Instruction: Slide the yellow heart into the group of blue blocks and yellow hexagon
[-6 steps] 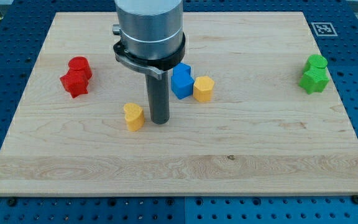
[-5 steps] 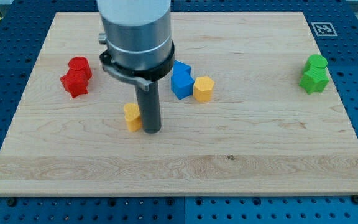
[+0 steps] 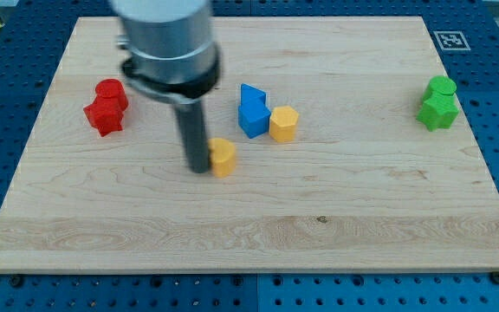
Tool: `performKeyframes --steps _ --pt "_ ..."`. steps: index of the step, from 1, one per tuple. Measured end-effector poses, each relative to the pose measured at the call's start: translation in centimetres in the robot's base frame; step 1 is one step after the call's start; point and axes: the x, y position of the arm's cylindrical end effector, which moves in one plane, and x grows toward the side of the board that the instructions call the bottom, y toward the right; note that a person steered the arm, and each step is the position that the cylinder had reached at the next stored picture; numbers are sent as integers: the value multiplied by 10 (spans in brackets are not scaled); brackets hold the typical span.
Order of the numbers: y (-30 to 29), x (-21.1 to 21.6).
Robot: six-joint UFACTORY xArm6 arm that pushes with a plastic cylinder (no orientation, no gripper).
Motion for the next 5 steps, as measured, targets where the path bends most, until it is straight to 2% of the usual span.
performKeyframes --steps 1,3,4,5 --pt "53 0" --pt "58 34" --pt "94 32" --pt "100 20"
